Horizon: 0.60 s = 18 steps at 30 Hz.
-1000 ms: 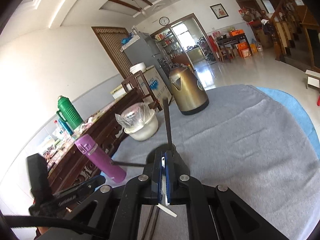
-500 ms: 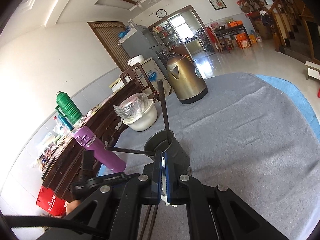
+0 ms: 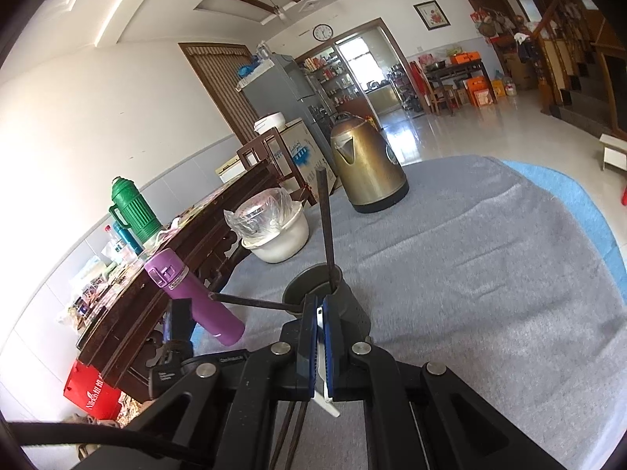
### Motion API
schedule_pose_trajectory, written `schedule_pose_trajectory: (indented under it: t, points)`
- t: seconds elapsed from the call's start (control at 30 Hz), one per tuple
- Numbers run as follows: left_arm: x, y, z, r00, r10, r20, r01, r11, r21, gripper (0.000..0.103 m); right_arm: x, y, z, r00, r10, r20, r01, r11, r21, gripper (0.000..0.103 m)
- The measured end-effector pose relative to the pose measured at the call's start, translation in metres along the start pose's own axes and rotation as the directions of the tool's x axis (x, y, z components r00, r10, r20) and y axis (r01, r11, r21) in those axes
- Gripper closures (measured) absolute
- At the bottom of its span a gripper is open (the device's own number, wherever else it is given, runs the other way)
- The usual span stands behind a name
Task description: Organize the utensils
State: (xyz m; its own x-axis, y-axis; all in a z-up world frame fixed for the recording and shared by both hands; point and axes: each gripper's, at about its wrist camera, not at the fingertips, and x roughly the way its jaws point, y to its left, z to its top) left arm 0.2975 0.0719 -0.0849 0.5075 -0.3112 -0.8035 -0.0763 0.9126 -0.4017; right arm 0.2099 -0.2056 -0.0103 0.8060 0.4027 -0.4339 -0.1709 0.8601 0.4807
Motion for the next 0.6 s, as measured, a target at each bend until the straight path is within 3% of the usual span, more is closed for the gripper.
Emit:
schedule_pose_trajectory:
  t: [0.2,0.37,0.5,0.6]
  points:
    - [-0.043,-0.013,0.01,0.994,-0.018,0.106,0.013,0.999,0.048,0.101,-0.006,0.01,0.006,0.999,-0.007,0.043,0.009,0.999,-0.034,0.1]
    - [-0.09,-0.034,0.022,0.975,-0.019,0.22,-0.007,0.993,0.12,0.101,-0.013,0.028,0.02,0.992,-0.012,0.122,0.025,0.994,-0.108,0.1]
    - [-0.124,-0.049,0.034,0.947,-0.033,0.318,-0.018,0.987,0.157,0.101,-0.013,0.049,0.03,0.978,-0.015,0.209,0.056,0.98,-0.189,0.1]
    - [-0.149,-0.065,0.042,0.908,-0.023,0.419,-0.059,0.982,0.18,0.101,-0.007,0.061,0.034,0.967,-0.02,0.255,0.082,0.968,-0.236,0.1]
